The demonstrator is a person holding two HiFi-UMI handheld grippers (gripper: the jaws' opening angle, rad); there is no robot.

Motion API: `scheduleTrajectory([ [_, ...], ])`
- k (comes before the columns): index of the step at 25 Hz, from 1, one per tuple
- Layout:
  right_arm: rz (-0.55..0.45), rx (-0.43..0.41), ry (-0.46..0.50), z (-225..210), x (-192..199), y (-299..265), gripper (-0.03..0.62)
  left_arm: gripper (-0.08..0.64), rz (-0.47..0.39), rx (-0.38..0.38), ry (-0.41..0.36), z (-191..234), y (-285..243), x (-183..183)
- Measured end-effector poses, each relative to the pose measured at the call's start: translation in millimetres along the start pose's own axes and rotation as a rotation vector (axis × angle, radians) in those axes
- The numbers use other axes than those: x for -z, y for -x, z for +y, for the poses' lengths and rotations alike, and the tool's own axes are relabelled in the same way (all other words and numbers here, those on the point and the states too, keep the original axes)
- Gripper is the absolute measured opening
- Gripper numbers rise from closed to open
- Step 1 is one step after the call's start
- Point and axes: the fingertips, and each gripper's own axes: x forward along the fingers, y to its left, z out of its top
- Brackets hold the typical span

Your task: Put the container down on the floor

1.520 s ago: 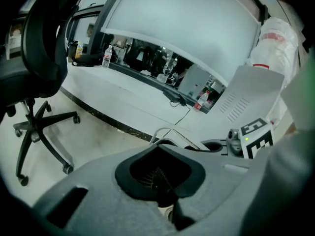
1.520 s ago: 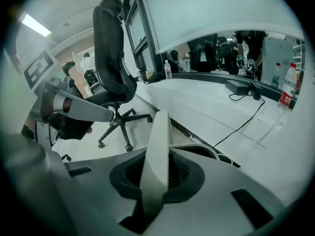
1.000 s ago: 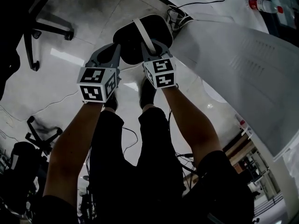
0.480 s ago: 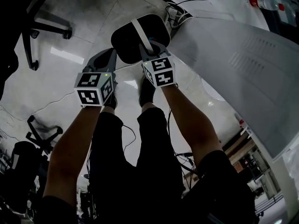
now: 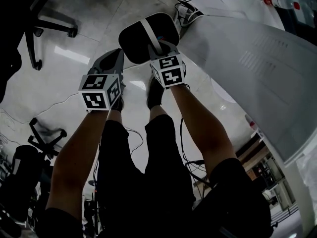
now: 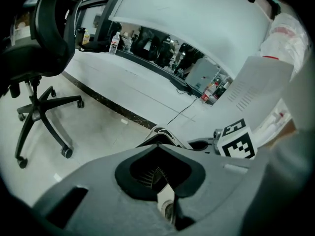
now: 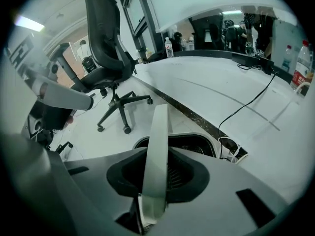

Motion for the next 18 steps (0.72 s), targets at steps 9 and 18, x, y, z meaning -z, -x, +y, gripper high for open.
scheduleTrajectory([
  [9, 0.026, 0.014, 0.025, 1.7, -8.5, 13.0, 0.135, 0.006, -0.013, 0.009, -0.07, -19.7, 20.4, -14.8],
  [18, -0.002, 0.078, 0.03, 3.7, -21.9, 58.5, 0.156, 0.006, -0.029, -0.007, -0.092, -28.1, 56.3, -25.5],
])
